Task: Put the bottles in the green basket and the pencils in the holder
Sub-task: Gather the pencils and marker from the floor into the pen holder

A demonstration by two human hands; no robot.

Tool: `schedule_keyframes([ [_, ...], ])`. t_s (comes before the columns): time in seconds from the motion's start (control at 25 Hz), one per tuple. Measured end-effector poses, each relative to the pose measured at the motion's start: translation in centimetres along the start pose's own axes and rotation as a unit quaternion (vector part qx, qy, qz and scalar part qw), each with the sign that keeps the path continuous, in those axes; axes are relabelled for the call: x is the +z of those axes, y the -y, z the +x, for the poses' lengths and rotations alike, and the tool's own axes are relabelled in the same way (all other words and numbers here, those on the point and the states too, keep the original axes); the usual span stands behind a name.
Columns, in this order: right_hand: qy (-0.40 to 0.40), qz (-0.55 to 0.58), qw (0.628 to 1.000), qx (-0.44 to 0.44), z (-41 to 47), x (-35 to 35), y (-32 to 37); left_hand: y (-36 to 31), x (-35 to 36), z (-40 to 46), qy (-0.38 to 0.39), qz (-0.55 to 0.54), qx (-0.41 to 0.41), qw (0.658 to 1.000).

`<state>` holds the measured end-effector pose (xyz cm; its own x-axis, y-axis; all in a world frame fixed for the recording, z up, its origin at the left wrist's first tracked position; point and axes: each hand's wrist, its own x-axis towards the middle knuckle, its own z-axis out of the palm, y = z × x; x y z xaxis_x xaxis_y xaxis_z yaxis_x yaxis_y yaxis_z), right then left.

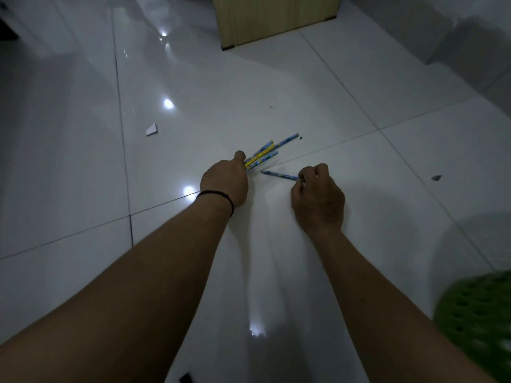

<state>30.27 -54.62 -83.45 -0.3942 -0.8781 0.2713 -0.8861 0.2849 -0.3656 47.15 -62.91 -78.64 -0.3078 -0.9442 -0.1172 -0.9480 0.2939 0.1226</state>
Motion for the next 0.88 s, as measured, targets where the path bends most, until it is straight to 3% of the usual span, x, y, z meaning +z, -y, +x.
schedule_keyframes([
  [0.32, 0.007, -0.016, 1.000, 0.008, 0.1, 0.1, 0.0, -1.0, 0.7, 3.1, -0.027, 0.009, -0.010, 1.000],
  [0.44, -0.001, -0.024, 1.000, 0.012, 0.1, 0.1, -0.1, -0.6, 0.9, 2.0, 0.021, 0.041, -0.002, 0.999],
  [0.64, -0.018, -0.034, 0.999, 0.015, 0.2, 0.3, 0.0, 1.9, 0.0, -0.8, 0.118, -0.024, -0.022, 0.992],
  [0.76, -0.015, -0.029, 0.999, 0.015, 0.2, 0.4, 0.0, 3.0, -1.2, -4.4, 0.113, -0.175, -0.086, 0.974],
  [0.88, -0.027, -0.057, 0.998, 0.004, -0.3, 0.0, 0.4, 4.0, -1.5, -8.8, 0.084, -0.364, -0.191, 0.908],
])
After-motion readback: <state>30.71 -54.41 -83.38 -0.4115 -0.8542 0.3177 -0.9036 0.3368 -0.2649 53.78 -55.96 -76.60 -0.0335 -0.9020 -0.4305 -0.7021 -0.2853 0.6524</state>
